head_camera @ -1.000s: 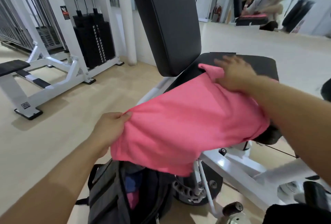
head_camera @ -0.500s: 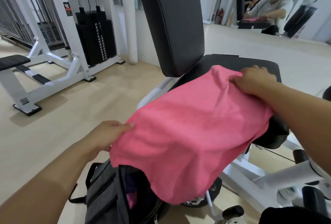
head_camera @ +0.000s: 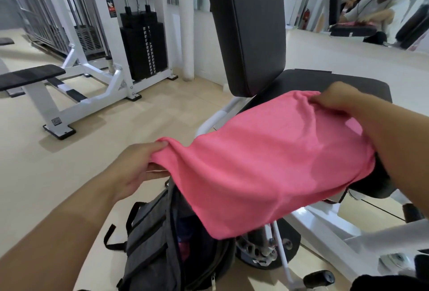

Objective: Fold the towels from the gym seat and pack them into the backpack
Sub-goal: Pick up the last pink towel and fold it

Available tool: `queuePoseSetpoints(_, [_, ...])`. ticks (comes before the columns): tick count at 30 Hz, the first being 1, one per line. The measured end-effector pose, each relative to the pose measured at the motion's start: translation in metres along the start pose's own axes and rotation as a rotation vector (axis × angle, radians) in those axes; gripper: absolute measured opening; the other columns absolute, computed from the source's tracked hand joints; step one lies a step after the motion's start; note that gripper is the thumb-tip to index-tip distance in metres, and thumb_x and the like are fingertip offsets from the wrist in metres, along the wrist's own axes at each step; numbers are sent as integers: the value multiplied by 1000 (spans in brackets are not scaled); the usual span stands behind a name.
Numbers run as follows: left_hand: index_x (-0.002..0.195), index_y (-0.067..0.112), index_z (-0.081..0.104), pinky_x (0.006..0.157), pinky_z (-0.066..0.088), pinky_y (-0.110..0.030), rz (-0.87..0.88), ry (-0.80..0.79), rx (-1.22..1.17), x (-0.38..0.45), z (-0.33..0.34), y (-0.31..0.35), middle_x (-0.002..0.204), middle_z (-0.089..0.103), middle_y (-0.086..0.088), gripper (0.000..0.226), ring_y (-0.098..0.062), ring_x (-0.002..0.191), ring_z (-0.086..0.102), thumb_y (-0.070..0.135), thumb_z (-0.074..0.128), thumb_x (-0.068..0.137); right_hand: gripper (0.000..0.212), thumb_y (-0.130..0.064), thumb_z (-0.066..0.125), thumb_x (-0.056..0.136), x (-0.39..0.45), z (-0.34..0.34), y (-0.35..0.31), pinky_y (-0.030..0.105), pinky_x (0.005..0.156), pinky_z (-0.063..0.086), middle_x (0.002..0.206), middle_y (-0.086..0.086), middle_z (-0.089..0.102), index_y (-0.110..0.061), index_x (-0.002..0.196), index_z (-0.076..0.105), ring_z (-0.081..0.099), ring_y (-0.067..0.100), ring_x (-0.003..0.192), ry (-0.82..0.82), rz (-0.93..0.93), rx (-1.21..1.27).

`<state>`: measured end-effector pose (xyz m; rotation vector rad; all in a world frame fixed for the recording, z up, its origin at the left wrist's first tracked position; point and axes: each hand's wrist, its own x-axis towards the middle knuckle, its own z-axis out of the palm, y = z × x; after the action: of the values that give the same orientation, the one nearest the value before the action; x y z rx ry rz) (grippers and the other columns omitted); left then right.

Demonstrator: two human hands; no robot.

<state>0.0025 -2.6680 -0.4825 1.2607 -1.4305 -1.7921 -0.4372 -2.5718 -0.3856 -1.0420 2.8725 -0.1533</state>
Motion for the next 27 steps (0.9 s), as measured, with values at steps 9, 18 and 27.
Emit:
queuePoseSetpoints(9, [90,12,74,53,56,-27,104,22,-287,-38,46,30,72,71,-3,17,-16,55,67,27,67,94,15,-19,71,82,-112,-47,-74,26,58,41,63,-8,59,-10,75,62,48,13,59,306,-393,563])
queuePoseSetpoints(18, [92,6,76,80,62,-57,202,-45,-181,-57,92,29,91,77,-23,42,-41,83,75,36,50,105,40,-26,62,89,-227,57,-110,43,77,55,91,-20,70,-41,123,47,67,6,85,151,-665,619])
queuePoseSetpoints(27, [100,0,70,84,62,-43,406,-11,-145,-60,91,22,93,77,-16,44,-32,89,76,41,70,84,10,-34,69,92,-234,56,-112,9,70,51,89,-23,73,-34,101,73,69,-6,84,44,-671,896])
